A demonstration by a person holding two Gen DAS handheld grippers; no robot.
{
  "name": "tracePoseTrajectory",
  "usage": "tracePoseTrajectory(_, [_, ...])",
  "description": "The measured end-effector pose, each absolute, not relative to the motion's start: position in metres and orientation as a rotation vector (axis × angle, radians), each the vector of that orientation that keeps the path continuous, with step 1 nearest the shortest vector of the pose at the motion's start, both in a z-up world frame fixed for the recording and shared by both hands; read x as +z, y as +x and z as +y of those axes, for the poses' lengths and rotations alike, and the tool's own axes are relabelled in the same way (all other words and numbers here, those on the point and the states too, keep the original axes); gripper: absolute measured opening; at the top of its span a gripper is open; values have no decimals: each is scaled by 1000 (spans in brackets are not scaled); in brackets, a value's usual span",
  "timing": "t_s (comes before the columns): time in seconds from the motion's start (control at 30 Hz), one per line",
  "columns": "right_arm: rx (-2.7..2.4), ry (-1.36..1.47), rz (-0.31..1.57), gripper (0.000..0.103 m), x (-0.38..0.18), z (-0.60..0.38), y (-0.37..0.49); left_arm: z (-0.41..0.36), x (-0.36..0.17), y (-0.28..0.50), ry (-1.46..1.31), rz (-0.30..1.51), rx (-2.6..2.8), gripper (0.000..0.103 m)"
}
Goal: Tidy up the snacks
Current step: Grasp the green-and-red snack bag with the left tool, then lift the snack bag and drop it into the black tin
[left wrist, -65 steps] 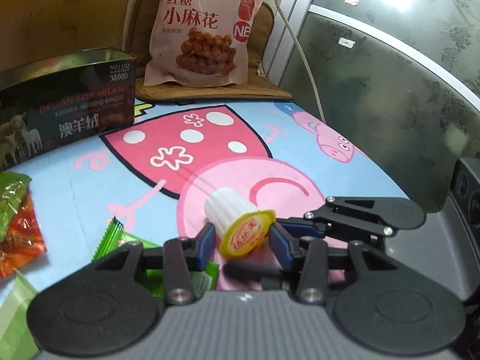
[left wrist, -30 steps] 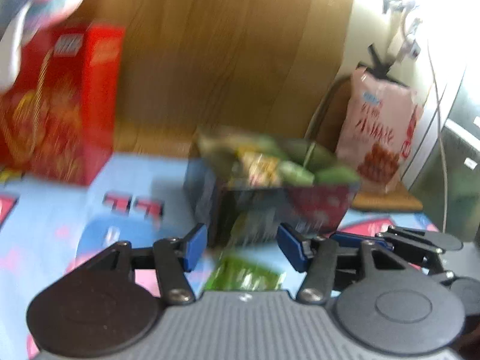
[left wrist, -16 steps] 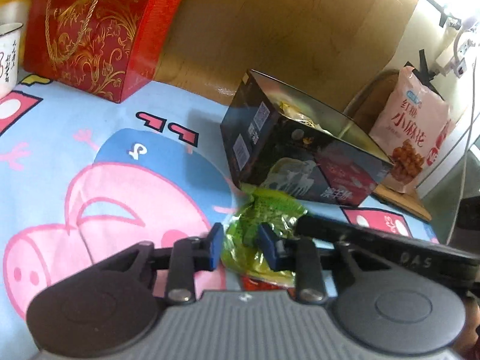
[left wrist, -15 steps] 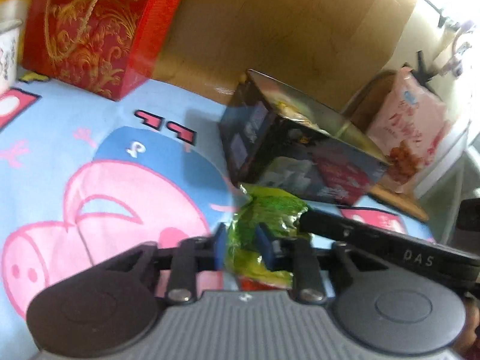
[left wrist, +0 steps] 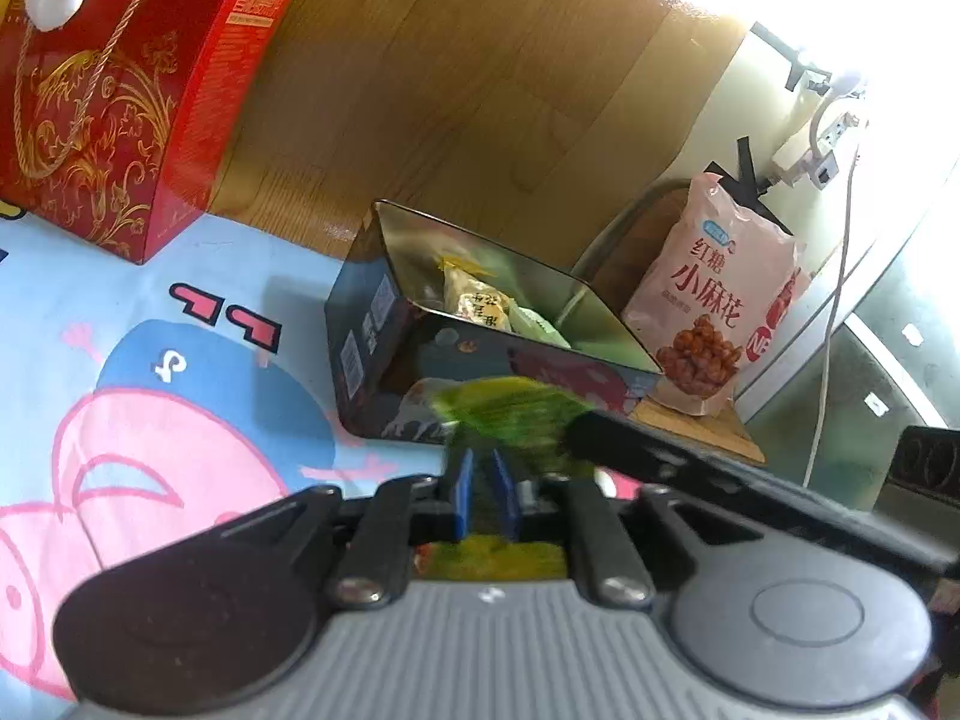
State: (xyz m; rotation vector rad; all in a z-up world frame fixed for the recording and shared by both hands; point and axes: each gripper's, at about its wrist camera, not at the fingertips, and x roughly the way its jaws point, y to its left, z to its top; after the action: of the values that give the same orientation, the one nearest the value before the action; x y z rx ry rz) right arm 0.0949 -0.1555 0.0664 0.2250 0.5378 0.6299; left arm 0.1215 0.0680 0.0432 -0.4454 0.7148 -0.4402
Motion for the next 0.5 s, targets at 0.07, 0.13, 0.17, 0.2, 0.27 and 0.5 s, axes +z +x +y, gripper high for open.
tracePoseTrajectory(0.07, [632, 257, 531, 4, 68, -165, 95, 71, 39, 122, -457, 715, -426, 50])
tracePoseTrajectory(0.13, [634, 287, 517, 4, 74, -173, 97, 73, 36, 123, -487, 710, -438, 55])
tracePoseTrajectory(0.17, [639, 304, 511, 4, 77, -176, 97, 75, 35, 125, -516, 713, -465, 57])
tracePoseTrajectory(0.2, [644, 323, 502, 4, 81, -179, 100, 75, 35, 126, -542, 716, -491, 59])
tracePoseTrajectory(0.27, [648, 344, 482, 4, 89, -185, 106, 73, 37, 131, -582, 716, -550, 60])
tracePoseTrajectory(0.5, [600, 400, 402, 4, 111, -195, 139, 50, 71, 167, -572, 647, -601, 46])
